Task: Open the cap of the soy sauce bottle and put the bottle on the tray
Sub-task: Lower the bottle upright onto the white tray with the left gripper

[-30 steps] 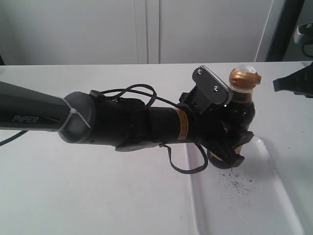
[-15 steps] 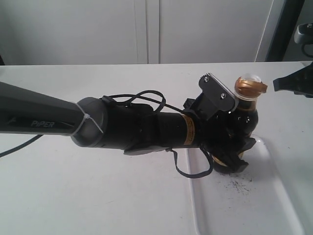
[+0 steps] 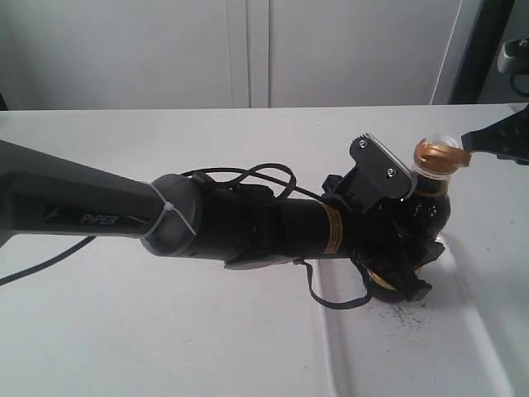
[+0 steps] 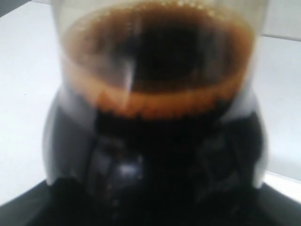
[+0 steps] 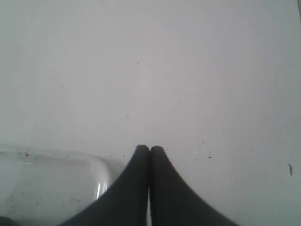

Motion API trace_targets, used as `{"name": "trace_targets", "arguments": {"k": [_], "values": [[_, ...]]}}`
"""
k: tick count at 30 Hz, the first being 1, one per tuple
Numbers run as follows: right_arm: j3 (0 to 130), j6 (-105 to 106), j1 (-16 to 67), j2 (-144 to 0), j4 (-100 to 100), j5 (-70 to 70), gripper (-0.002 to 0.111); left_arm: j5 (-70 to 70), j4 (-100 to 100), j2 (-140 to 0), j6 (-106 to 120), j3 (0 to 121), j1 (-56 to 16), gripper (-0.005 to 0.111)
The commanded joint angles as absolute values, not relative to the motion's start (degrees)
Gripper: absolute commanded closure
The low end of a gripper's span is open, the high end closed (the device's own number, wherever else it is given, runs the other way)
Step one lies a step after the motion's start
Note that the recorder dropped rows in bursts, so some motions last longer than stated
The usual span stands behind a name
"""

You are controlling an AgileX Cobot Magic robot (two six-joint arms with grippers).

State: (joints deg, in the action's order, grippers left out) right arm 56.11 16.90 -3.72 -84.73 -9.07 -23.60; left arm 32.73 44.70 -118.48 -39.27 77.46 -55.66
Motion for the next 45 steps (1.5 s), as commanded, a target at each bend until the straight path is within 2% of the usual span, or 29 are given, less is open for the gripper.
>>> {"name": "trace_targets", "arguments": {"k": [1, 4, 5, 6, 7, 9, 11, 21, 45], "values": [[55.84, 16.65, -4.04, -84.75, -9.47, -22.93, 0.108, 35.77, 44.59, -117.89, -40.06, 78.06, -56.05, 0.1], [55.84, 16.65, -4.04, -84.75, -9.47, -22.93, 0.108, 34.63, 44.68, -117.29, -40.06, 78.06, -56.05, 0.079], [55.84, 16.65, -4.04, -84.75, -9.47, -22.93, 0.108, 33.78, 44.68, -116.89, -40.06, 78.06, -56.05, 0.068], [55.84, 16.65, -4.04, -84.75, -9.47, -22.93, 0.108, 32.71, 44.68, -116.62, -40.06, 78.06, -56.05, 0.057], [55.84, 16.65, -4.04, -84.75, -9.47, -22.93, 0.108, 31.2, 44.68, -115.91, -40.06, 78.06, -56.05, 0.036], [55.84, 16.65, -4.04, -84.75, -9.47, -22.93, 0.108, 28.8, 44.68, -115.27, -40.06, 77.94, -56.05, 0.011], [55.84, 16.65, -4.04, -84.75, -9.47, -22.93, 0.108, 27.62, 45.07, -114.53, -40.18, 77.72, -56.05, 0.006], [55.84, 16.65, -4.04, -84.75, -9.47, -22.93, 0.108, 25.24, 54.22, -110.25, -47.78, 76.97, -56.05, 0.006], [55.84, 16.65, -4.04, -84.75, -9.47, -22.33, 0.108, 26.14, 57.39, -100.37, -50.35, 73.81, -56.05, 0.006]]}}
